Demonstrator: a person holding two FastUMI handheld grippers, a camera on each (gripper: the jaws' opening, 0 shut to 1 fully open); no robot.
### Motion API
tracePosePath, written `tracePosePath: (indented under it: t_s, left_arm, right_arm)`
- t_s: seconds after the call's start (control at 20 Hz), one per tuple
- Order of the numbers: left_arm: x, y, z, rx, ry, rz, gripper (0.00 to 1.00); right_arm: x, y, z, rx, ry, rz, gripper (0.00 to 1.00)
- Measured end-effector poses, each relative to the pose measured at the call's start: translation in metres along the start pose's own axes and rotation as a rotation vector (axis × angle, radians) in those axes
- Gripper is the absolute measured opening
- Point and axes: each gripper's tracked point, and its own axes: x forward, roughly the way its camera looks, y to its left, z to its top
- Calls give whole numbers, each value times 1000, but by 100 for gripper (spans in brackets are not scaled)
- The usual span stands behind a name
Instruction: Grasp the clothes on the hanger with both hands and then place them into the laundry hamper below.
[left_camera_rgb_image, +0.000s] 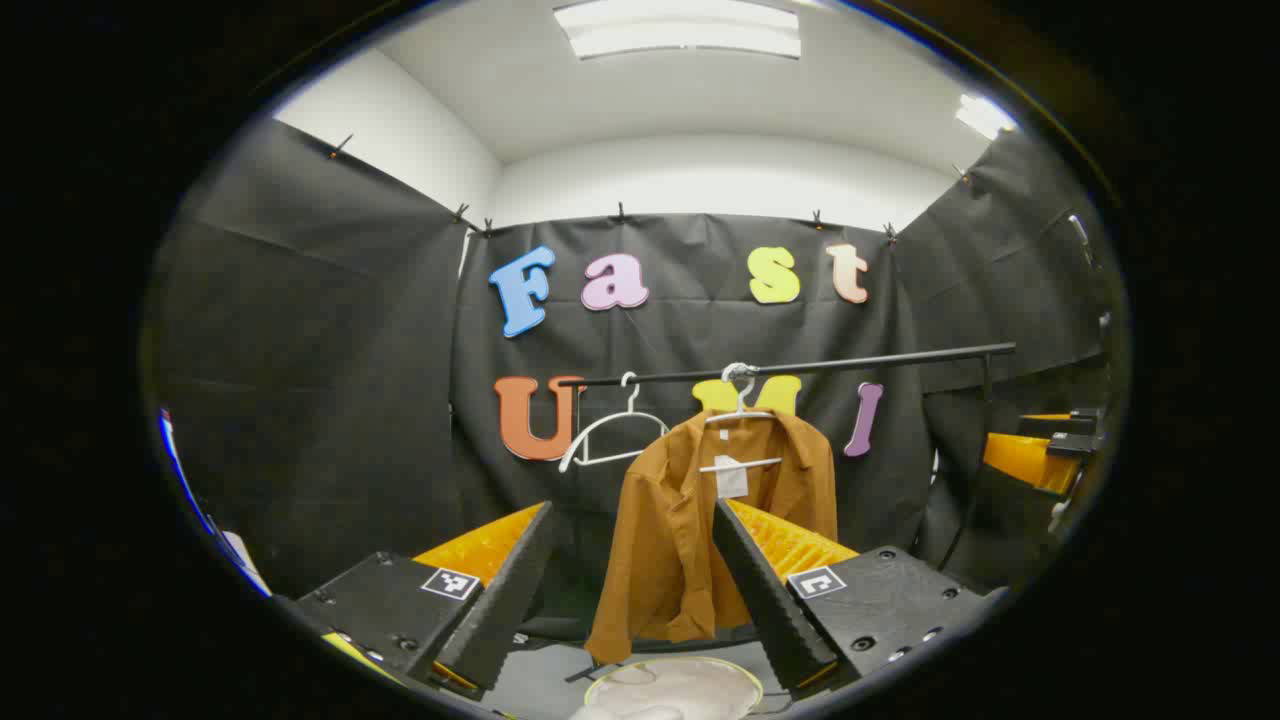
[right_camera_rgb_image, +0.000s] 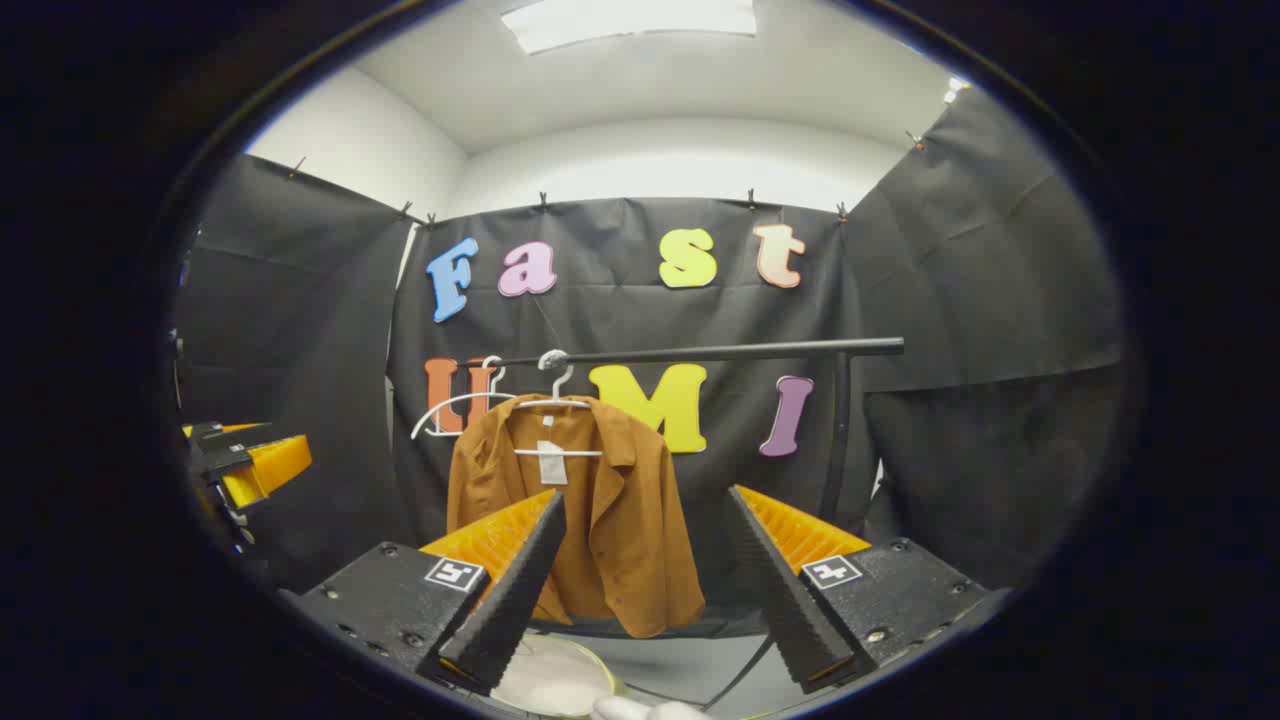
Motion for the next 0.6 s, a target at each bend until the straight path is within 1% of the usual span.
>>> tracePosePath:
  t_s: [0.05, 0.6]
  left_arm:
    - [0, 0, 0, -4, 5, 2, 100]
    - [4, -8, -8, 16, 36, -10, 100]
  right_arm:
    - [0, 0, 0, -6, 0, 3, 100]
    - [4, 0, -7, -10, 13, -10, 100]
